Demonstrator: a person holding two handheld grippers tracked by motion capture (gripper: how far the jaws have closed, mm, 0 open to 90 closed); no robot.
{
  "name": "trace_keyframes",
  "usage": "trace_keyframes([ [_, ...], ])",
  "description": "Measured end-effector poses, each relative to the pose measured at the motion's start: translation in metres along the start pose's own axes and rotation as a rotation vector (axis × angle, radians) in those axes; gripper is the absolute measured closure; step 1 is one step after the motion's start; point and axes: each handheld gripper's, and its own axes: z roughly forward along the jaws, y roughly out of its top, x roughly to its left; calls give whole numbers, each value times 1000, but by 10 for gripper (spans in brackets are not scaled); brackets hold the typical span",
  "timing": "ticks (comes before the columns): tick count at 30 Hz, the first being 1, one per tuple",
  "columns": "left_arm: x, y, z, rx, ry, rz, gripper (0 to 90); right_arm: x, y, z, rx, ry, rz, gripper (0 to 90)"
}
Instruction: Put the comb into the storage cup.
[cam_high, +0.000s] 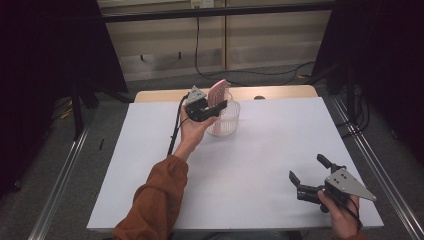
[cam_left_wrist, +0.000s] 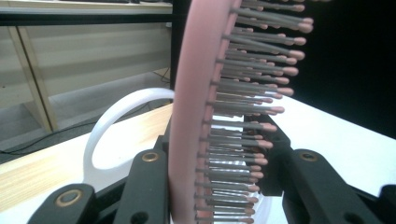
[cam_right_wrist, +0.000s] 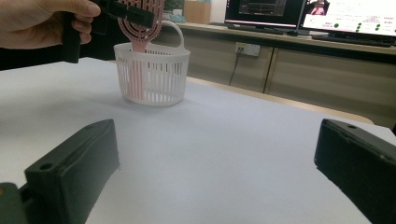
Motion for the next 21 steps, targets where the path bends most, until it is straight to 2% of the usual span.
trace_keyframes([
  [10, 5, 1, -5, 10, 11, -7, 623, 0, 0, 0, 1, 4, -1, 0],
  [14, 6, 4, -9, 11, 22, 12, 610, 0, 0, 1, 2, 3, -4, 0],
  [18, 10, 6, -14, 4, 41, -3, 569, 0, 0, 1, 3, 3, -3, 0],
  [21, 13, 6, -15, 18, 45, -6, 538, 1, 0, 1, 7, 7, -3, 0],
])
